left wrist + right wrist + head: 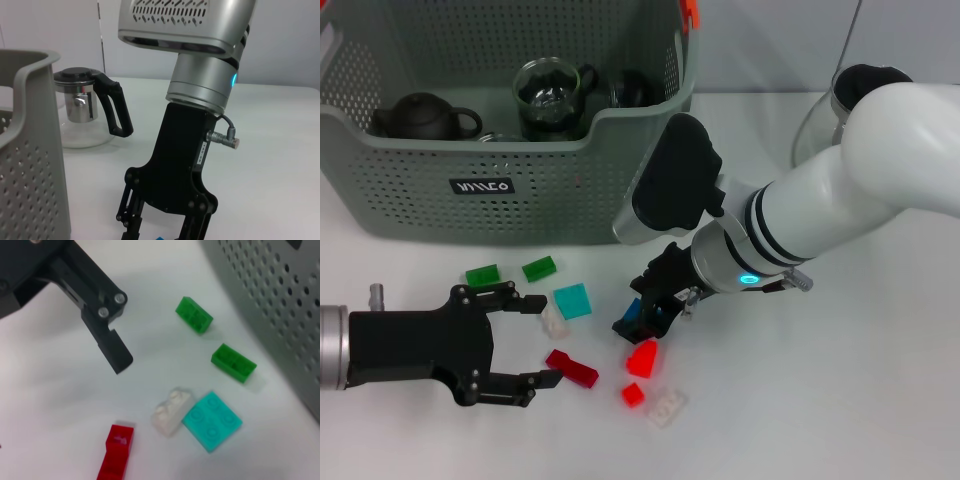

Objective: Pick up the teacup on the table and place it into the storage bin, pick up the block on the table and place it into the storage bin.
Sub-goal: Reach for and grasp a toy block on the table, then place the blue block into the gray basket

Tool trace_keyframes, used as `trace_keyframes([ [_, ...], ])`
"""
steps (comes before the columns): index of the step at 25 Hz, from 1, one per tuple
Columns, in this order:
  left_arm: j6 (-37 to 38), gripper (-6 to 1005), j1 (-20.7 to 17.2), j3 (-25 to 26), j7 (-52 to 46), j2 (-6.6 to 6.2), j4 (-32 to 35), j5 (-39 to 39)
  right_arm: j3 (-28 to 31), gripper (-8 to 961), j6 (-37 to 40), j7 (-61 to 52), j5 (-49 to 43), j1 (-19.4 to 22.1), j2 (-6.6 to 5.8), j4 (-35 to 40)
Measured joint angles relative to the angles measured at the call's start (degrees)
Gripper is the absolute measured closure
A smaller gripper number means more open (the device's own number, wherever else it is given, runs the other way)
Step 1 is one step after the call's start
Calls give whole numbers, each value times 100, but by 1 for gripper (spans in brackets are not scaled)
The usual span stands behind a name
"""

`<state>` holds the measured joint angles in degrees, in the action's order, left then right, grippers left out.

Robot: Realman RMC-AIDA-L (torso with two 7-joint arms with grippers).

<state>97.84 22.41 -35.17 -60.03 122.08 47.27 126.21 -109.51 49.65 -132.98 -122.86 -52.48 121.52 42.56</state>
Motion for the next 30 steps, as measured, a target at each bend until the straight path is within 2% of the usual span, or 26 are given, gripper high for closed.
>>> trace_keyframes([
  [6,-2,151,4,-7,0,0,1,0,-25,326,-28,0,83,1,11,-72],
  [23,22,152,9,-6,0,0,2,0,-45,508,20,-7,284,28,-38,-147],
  [27,53,151,6,18,0,0,3,0,75,526,219,-9,251,193,-99,235],
  [30,56,151,-4,32,0,0,15,0,508,526,624,10,53,424,-136,764],
])
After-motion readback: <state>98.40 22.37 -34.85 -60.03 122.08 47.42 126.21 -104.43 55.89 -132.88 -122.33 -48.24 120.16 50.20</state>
